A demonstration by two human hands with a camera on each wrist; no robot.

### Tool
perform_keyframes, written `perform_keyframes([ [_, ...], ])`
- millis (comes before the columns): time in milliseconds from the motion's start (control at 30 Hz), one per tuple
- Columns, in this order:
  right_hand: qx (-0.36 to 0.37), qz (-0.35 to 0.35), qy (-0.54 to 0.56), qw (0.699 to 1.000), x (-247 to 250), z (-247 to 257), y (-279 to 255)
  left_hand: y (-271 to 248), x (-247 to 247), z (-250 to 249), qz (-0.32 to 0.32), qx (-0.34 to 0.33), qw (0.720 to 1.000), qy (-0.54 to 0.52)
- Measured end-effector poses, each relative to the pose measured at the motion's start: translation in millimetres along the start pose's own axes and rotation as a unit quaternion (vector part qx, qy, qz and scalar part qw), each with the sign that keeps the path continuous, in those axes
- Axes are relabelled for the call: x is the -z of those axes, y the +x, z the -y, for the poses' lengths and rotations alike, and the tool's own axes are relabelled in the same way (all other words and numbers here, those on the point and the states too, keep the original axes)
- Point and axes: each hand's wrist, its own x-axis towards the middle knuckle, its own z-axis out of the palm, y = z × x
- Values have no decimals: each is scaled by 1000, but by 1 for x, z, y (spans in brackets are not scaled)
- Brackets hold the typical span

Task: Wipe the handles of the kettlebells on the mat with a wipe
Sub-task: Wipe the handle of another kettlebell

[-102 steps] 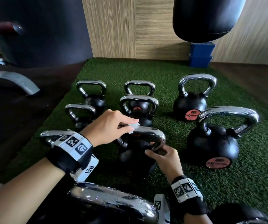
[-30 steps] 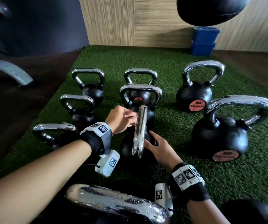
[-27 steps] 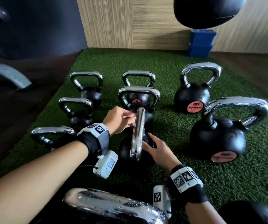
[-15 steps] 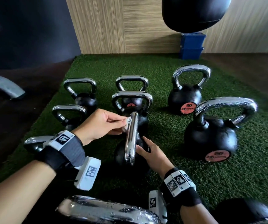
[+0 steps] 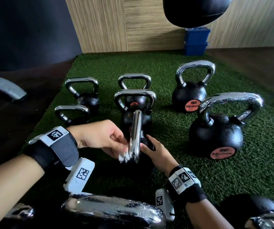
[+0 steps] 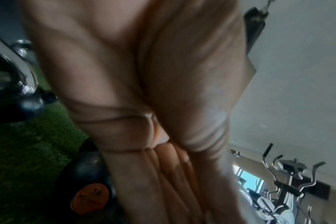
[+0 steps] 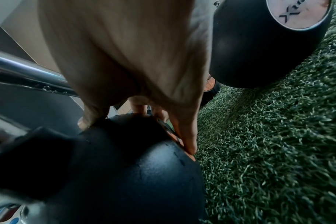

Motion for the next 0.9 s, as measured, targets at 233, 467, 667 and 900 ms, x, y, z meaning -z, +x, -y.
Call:
perform_keyframes([
  [233,-7,3,-13,1000,2,2,-1,2,-9,9,15,-18,999,46],
  [467,-1,6,7,1000,-3,-5,0,5,-23,29,-70,-86,975,191],
  [667,-40,5,-224,974,8,18,-8,2,-25,46,-113,-95,970,193],
  [900,244,-209,-156,934,43,92,-43,-17,12,10,-254,-145,955,-52],
])
